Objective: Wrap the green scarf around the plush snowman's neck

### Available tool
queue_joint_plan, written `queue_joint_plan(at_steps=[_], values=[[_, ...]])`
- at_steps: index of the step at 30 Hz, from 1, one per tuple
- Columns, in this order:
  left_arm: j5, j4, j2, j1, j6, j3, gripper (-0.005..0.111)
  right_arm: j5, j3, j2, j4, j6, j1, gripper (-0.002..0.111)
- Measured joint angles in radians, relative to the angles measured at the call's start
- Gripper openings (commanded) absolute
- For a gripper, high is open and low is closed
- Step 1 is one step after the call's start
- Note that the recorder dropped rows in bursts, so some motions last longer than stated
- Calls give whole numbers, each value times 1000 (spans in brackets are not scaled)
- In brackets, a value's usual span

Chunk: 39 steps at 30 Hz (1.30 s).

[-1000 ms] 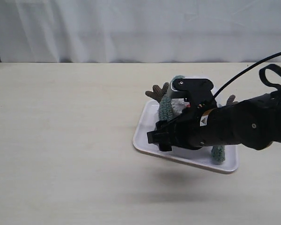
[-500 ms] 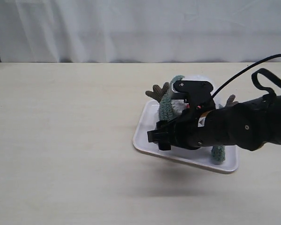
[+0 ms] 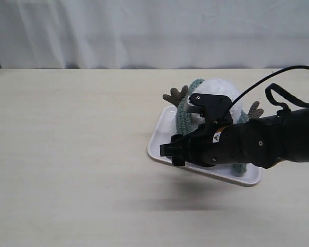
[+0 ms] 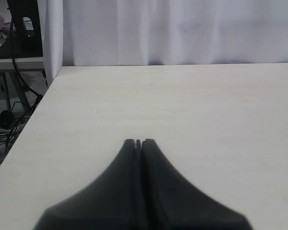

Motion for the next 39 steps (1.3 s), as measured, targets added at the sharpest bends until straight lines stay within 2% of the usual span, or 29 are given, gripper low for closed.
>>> queue_joint_plan(at_steps=[18,26,31,34,39], values=[[0,0,0,0,0,0,0,-70,0,51,40,0,0,64],[0,0,0,0,0,0,0,-93,0,77,42,0,0,46],[0,0,0,0,0,0,0,-134,0,77,44,0,0,44],[0,0,0,0,0,0,0,-137,0,77,44,0,0,34],[0,0,0,0,0,0,0,-138,0,77,44,0,0,5]])
